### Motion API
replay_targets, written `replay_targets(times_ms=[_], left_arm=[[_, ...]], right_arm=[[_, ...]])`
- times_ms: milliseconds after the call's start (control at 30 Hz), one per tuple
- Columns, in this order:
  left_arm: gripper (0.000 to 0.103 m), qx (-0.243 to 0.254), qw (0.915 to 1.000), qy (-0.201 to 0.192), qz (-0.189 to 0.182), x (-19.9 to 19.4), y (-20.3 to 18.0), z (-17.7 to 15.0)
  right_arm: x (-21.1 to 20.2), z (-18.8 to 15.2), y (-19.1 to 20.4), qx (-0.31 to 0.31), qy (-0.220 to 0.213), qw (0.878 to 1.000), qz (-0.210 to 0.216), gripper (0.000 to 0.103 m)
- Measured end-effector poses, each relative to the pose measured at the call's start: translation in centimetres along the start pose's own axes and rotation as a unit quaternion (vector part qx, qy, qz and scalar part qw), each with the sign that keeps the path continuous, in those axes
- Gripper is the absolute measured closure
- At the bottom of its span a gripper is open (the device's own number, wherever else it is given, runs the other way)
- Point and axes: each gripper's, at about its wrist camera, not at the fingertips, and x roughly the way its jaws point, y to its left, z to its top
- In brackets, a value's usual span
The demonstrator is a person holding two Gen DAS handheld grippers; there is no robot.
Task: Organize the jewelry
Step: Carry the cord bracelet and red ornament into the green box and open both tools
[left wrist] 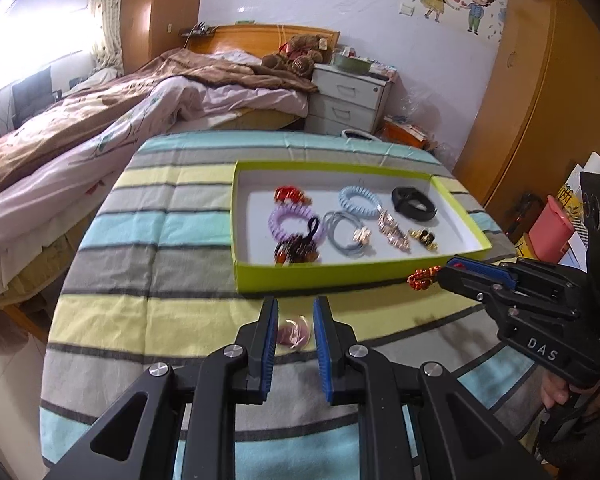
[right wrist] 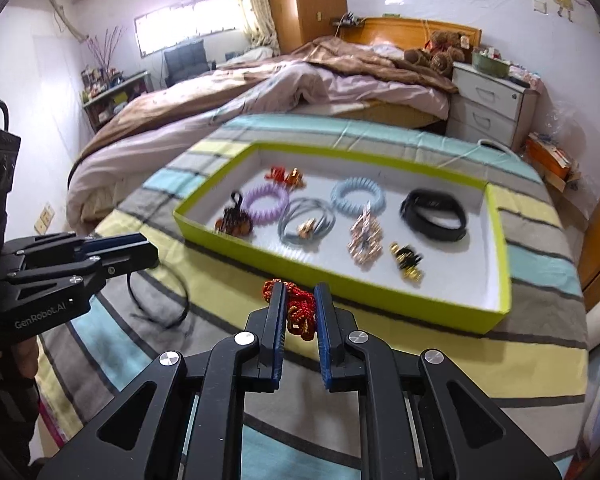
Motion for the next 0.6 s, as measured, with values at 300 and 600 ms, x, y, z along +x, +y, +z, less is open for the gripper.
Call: replay_targets(times_ms=[300,600], left_arm=[[0.085,0.018,0.9994,-0.026,-0.015,-1.0,-1.6,2.7],[0.079,0.008,0.9992,0.039,0.006,0.8,0.4,0.0]], right_arm=[[-1.6,1.7,-1.5,0.013,-0.03,0.999,-0.012,0.089],[-1.7,1.1,-2.3,0.025,-0.033,0.999,-0.002,0.088]])
